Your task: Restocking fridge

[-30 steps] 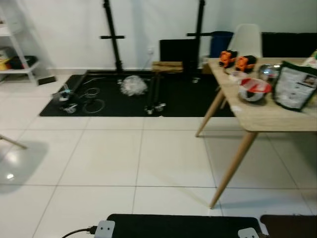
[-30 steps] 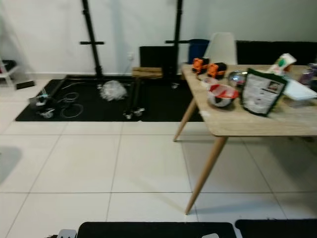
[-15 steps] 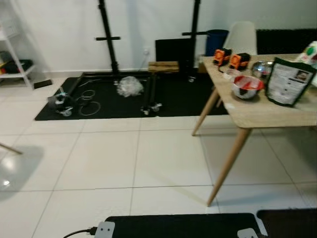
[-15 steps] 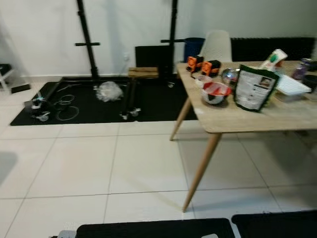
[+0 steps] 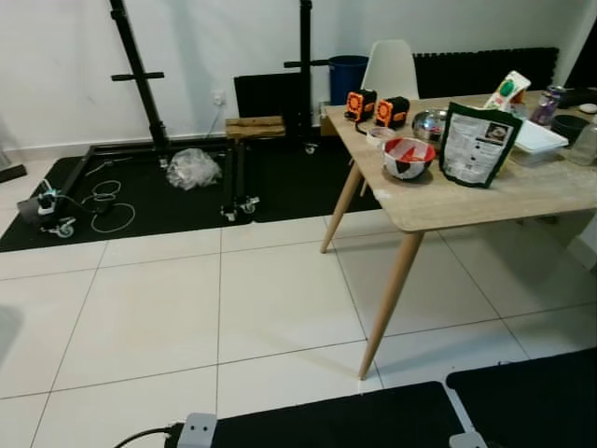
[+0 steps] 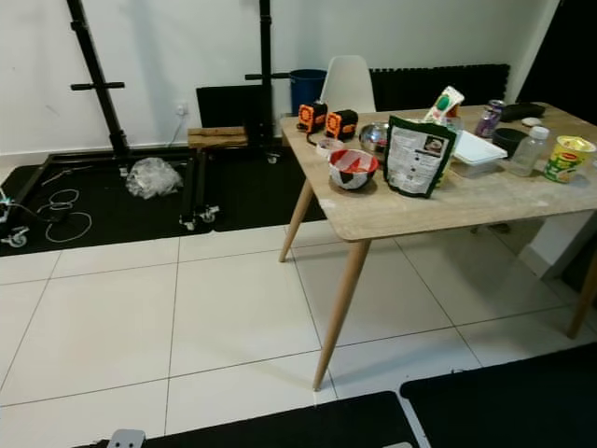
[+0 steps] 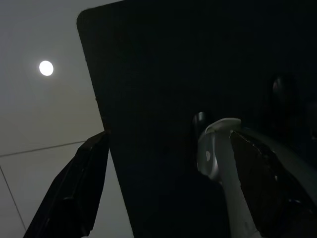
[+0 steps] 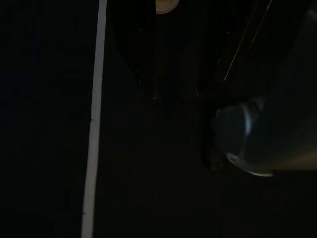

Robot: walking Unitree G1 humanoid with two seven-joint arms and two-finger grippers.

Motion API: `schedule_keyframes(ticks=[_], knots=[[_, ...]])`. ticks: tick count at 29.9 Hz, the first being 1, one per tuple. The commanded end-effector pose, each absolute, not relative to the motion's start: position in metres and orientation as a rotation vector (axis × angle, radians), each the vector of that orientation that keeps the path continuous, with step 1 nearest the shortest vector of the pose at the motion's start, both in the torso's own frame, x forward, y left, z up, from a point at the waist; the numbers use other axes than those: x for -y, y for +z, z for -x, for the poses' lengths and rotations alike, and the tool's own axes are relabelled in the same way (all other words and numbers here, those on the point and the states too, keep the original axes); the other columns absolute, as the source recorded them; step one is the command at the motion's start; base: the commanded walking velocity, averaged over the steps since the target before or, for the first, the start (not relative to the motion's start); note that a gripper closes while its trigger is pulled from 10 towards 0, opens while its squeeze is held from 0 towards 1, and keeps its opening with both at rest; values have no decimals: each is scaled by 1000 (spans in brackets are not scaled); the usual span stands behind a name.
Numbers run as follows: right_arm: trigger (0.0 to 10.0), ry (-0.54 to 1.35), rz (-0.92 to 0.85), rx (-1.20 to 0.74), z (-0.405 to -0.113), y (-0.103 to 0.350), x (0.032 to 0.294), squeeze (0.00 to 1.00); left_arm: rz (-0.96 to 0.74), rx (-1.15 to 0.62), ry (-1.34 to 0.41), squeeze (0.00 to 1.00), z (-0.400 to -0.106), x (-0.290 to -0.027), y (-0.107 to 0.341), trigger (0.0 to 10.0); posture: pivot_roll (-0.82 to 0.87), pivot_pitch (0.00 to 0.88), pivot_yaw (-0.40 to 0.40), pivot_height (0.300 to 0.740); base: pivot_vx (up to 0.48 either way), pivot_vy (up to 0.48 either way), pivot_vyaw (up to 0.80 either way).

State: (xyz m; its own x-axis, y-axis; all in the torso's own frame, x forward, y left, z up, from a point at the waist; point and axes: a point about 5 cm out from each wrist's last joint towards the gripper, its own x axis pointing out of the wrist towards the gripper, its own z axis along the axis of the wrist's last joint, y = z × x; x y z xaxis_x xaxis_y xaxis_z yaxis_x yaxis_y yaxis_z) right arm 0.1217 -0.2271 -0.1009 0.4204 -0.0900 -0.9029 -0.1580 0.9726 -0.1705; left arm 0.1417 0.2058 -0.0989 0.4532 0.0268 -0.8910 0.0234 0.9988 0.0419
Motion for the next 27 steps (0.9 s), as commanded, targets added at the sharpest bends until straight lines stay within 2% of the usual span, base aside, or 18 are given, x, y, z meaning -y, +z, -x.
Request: schedule_keyframes(ticks=[1, 12, 19, 27], knots=[[10000, 59, 241, -1128, -126, -100, 224, 0, -61, -1117, 3, 0, -137, -208, -100, 10000, -37, 0, -11, 740, 0, 0, 794], [10000, 41, 232, -1129, -123, -101, 224, 0, -59, -1119, 2, 0, -137, -208, -100, 10000, -37, 0, -11, 740, 0, 0, 795], [10000, 33, 240, -1145, -123, -101, 224, 0, -59, -1119, -1, 0, -136, -207, -101, 10000, -39, 0, -9, 740, 0, 0, 0], [10000, 14, 222, -1150, -122, -102, 224, 0, -59, -1118, -3, 0, -137, -207, -101, 10000, -38, 0, -10, 740, 0, 0, -800]])
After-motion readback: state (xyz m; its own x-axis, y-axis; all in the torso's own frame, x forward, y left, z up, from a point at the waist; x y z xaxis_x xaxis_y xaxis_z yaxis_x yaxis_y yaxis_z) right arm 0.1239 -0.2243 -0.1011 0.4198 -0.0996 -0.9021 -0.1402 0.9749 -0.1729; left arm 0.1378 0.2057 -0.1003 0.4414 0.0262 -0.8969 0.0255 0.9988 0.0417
